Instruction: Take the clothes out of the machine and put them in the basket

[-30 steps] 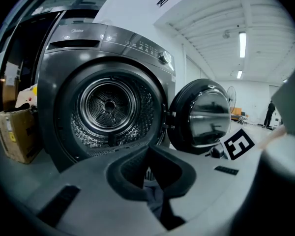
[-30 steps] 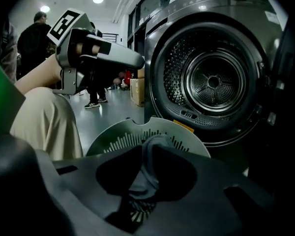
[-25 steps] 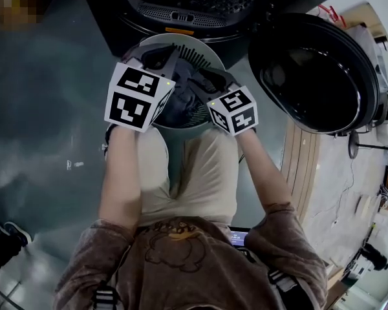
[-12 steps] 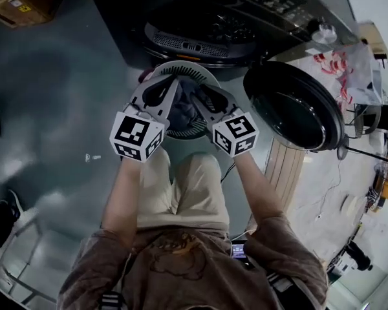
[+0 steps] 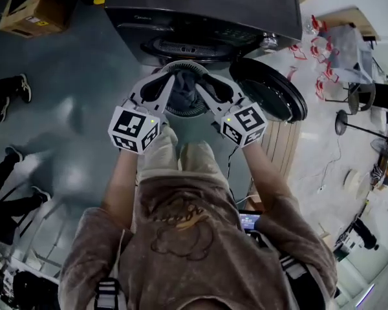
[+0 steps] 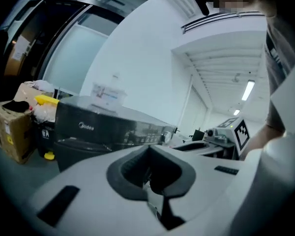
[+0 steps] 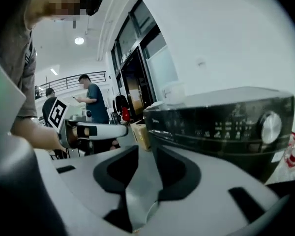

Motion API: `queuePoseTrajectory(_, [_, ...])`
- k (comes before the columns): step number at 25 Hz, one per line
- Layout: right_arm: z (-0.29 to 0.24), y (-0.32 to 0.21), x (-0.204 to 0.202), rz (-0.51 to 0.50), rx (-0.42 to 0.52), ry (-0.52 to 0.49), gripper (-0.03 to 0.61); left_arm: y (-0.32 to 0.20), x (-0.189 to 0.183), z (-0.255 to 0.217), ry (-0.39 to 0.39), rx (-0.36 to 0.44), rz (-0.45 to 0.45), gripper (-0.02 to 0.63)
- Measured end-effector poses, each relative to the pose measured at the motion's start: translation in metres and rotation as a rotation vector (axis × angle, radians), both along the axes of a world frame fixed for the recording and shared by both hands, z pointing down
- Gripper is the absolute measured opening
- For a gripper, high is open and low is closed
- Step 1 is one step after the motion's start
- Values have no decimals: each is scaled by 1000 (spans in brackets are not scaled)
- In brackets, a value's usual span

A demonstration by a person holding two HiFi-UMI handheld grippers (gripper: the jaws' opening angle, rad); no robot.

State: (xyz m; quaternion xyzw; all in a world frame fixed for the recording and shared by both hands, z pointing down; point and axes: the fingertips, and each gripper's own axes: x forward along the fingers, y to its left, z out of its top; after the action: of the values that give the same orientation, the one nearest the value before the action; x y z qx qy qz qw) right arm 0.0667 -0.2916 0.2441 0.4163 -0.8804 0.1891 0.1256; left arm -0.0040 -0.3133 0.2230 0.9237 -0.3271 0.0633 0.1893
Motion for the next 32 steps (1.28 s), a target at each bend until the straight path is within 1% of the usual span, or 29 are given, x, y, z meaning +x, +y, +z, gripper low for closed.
queuePoseTrajectory(5, [-106, 0, -3, 1, 56, -29, 107, 3, 9, -95, -9, 8, 107, 6])
queuePoseTrajectory(8, [-147, -3, 5, 30, 89, -49, 107, 7, 15, -127, -17, 35, 158, 6])
queuePoseTrajectory(10, [-169, -5, 10, 47, 119, -62, 107, 7, 18, -144, -27, 59, 176, 6])
queuePoseTrajectory(12, [-187, -3, 14, 43, 147, -62, 107, 10, 23, -159, -36, 91, 191, 6])
queuePoseTrajectory(14, [-201, 2, 22, 29, 173, -50, 107, 15, 33, -173, -29, 119, 209, 6])
queuePoseTrajectory(18, [-222, 19, 41, 20, 207, -38, 107, 31, 49, -195, -8, 146, 237, 6])
queuePoseTrajectory(23, [-238, 27, 64, 18, 238, -22, 104, 33, 58, -222, 26, 187, 216, 6])
queuePoseTrajectory(26, [-238, 29, 84, 64, 255, -23, 98, 34, 69, -225, 25, 208, 208, 6])
queuePoseTrajectory(29, [-233, 30, 99, 103, 264, -35, 71, 33, 76, -221, 26, 220, 186, 6])
queuePoseTrajectory(31, [-229, 31, 105, 102, 270, -40, 4, 30, 77, -217, 44, 216, 164, 6])
queuePoseTrajectory(32, [-226, 32, 107, 99, 269, -49, -2, 28, 78, -215, 54, 214, 154, 6])
